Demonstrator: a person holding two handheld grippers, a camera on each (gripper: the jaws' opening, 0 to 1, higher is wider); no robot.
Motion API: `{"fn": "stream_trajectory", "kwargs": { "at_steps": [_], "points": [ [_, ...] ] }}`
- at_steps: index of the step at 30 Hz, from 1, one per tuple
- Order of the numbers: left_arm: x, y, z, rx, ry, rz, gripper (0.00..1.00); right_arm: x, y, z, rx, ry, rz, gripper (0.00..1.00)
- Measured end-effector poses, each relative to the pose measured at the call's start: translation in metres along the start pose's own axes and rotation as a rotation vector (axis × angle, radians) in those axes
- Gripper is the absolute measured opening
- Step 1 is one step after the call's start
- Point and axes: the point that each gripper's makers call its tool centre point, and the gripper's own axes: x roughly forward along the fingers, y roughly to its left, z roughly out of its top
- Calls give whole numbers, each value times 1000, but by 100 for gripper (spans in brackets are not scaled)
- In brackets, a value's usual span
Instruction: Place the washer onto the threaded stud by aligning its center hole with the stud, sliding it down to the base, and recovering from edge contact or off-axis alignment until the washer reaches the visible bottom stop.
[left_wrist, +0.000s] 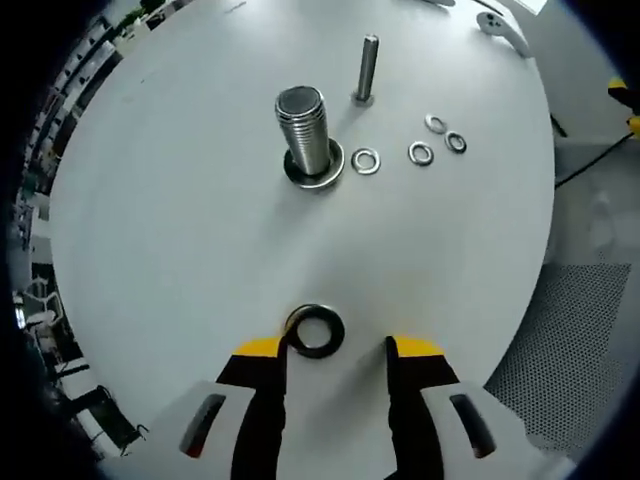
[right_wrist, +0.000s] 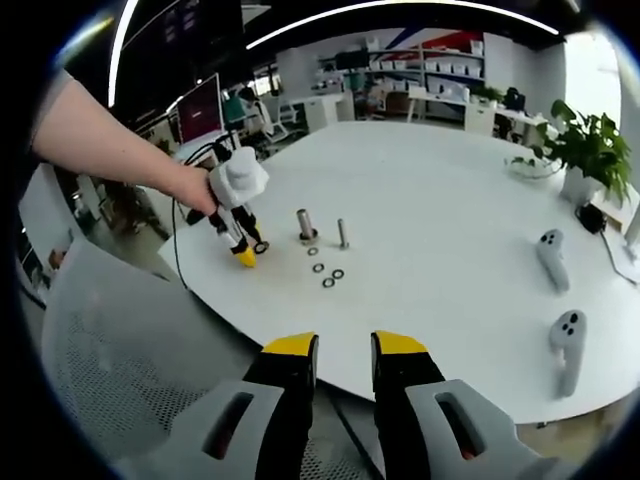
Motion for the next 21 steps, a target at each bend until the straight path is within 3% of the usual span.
{"fn": "stream_trajectory", "kwargs": {
  "at_steps": [2, 11, 14, 21],
  "points": [
    [1, 5, 5, -41, -52, 5, 21, 0, 0, 0, 1, 1, -1, 24],
    [-3, 0, 3, -82, -28, 0, 22, 0, 0, 1, -1, -1, 1, 24],
    [-3, -2, 4, -106, -21, -22, 27, 0, -1, 1, 0, -2, -1, 24],
    [-3, -1, 3, -96, -1, 0, 24, 0, 0, 1, 0, -3, -3, 24]
  ]
}}
